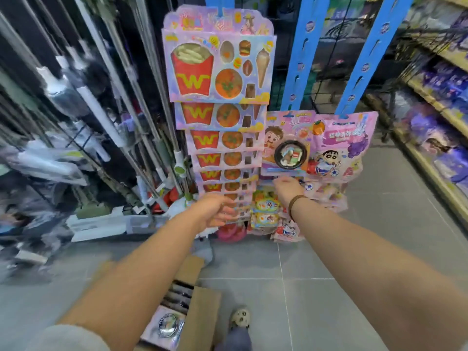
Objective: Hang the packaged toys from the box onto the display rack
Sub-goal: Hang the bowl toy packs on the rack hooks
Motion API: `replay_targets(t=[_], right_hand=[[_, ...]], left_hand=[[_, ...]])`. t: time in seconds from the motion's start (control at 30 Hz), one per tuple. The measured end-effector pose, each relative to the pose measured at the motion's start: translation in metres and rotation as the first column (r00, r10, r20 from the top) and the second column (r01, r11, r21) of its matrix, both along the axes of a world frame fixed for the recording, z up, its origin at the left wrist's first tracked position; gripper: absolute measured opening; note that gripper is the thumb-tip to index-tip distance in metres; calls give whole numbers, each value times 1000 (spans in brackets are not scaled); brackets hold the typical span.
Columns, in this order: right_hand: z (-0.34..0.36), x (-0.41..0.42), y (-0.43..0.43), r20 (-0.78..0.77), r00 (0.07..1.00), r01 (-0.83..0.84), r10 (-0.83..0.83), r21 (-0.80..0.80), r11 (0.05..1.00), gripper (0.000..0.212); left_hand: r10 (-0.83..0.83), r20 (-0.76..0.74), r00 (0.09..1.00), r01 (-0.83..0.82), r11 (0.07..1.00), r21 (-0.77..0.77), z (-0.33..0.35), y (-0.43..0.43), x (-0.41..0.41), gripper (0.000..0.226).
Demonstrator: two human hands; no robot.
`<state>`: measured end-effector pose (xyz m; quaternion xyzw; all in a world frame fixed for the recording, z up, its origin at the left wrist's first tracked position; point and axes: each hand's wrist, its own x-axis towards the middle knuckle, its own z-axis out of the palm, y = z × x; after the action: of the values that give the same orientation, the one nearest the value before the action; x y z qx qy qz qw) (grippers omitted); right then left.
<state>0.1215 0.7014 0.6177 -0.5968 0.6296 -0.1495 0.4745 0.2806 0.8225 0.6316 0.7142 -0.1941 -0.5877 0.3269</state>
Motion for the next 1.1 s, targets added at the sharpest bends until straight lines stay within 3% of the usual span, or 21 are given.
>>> replay_targets(t=[0.3,0.4,0.47,0.67,0.77,0.93,1.1], right_hand=[[-33,73,135,160,952,-299,261,308,903,18],[-37,100,158,174,954,-291,243,357,888,12],[-39,117,169,159,955,-295,252,383,876,20],[-58,191,208,131,981,-187,146,394,900,24],[-79,224,230,122,991,-99,53,413,905,13],[-113,268,278,120,976,80,-179,570,818,15],[-152,285,312,43,988,101,-151,563,820,24]], left_hand=[[159,29,987,-161,979,123,-22,134,55,25],[163,60,985,-169,979,117,-29,159,80,23],[152,67,986,-159,981,114,-29,171,96,22],[49,82,995,-61,987,149,-58,201,182,23],[-38,96,995,20,984,177,-74,210,227,21],[-167,67,984,146,958,247,-104,234,283,17],[-191,34,981,173,942,289,-143,256,305,13]])
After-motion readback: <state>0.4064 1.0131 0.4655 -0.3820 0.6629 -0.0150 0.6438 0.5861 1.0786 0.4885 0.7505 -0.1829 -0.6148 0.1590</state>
